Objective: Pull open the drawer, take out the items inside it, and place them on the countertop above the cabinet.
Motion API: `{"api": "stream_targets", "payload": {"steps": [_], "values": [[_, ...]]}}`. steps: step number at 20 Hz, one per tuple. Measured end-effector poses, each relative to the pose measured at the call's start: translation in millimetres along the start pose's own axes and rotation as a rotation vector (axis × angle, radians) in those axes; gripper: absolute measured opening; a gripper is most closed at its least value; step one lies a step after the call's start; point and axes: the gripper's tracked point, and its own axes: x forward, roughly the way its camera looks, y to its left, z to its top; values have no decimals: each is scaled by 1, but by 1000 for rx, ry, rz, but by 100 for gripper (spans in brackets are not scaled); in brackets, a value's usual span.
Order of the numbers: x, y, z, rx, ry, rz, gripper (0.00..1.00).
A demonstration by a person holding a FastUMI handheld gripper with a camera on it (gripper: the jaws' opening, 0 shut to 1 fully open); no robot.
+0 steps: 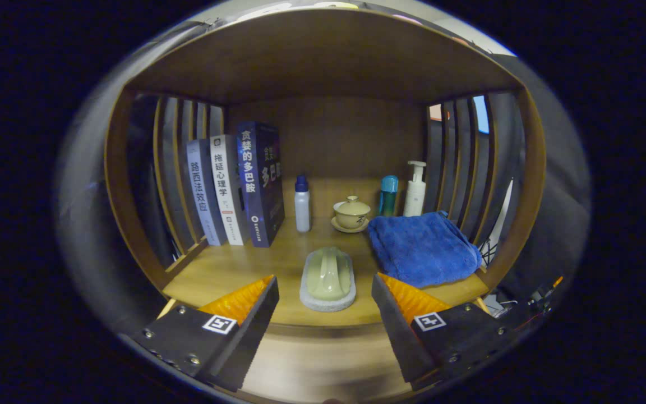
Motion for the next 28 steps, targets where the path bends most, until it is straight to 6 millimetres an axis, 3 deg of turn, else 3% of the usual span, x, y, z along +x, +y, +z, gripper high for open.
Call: {"api": "stream_targets", "payload": {"steps": [9, 14, 21, 28], "values": [[-85, 6, -7, 69, -76, 89, 99], [-127, 1, -23, 85, -159, 103, 99], [-167, -21, -87, 83, -228, 33, 99], [-173, -39, -153, 187, -232, 21, 99]]}}
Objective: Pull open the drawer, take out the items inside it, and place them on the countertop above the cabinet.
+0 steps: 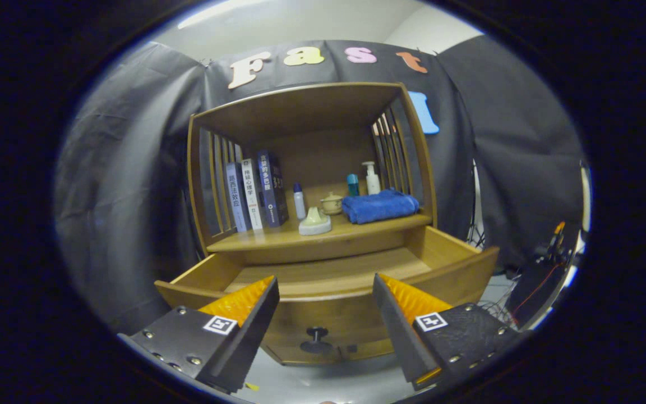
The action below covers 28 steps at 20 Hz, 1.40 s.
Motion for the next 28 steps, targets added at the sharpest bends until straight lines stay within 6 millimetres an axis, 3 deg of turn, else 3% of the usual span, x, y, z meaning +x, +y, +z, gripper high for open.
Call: {"api": "stream_targets", "payload": {"steps": [2, 10, 16, 18, 25, 28], "values": [[5, -11, -17, 19, 29, -14, 99], [25, -11, -42, -58, 49, -25, 99], [41, -6, -33, -46, -62, -10, 99], [53, -7, -26, -26, -74, 2, 99], [86, -6, -27, -34, -92, 11, 99], [111, -3, -25, -47, -120, 12, 99]]}}
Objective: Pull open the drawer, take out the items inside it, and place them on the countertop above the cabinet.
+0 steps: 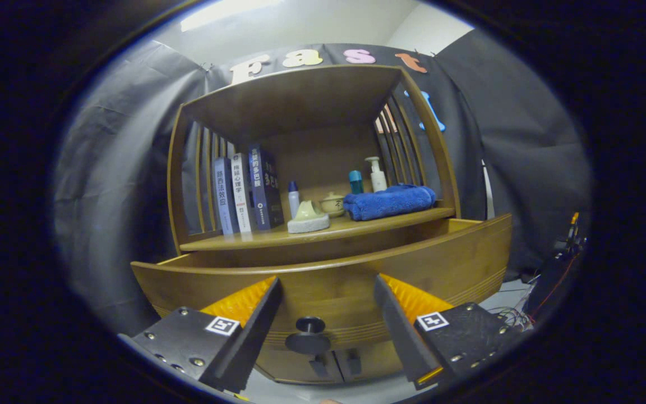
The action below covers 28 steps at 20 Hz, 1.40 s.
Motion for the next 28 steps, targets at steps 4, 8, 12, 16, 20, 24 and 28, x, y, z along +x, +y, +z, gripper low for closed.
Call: {"api": "stream_targets", "payload": {"steps": [4, 8, 12, 16, 20, 24, 28], "values": [[20, 4, -6, -110, -33, 3, 99], [29, 6, -7, -62, -69, -3, 99], [45, 7, -7, -74, -146, 8, 99], [56, 6, -8, -65, -281, 20, 99], [75, 9, -11, -68, -275, 18, 99], [87, 10, -11, -63, -225, 12, 99], [94, 13, -18, 36, -99, -9, 99]]}}
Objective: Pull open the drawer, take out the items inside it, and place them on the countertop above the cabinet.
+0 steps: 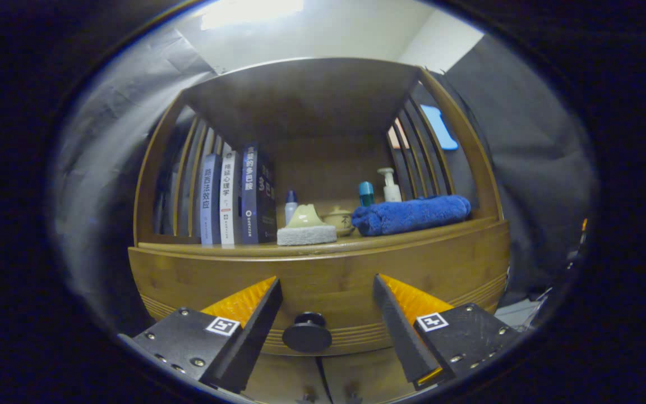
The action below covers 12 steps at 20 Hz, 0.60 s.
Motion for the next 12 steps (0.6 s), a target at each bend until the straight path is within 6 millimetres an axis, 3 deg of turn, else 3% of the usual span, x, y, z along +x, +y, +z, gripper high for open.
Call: {"api": "stream_targets", "payload": {"steps": [6, 9, 12], "values": [[1, 0, -3, 42, 138, -20, 98], [0, -3, 3, -92, 170, -44, 99], [-17, 3, 10, -246, 198, -36, 99]]}}
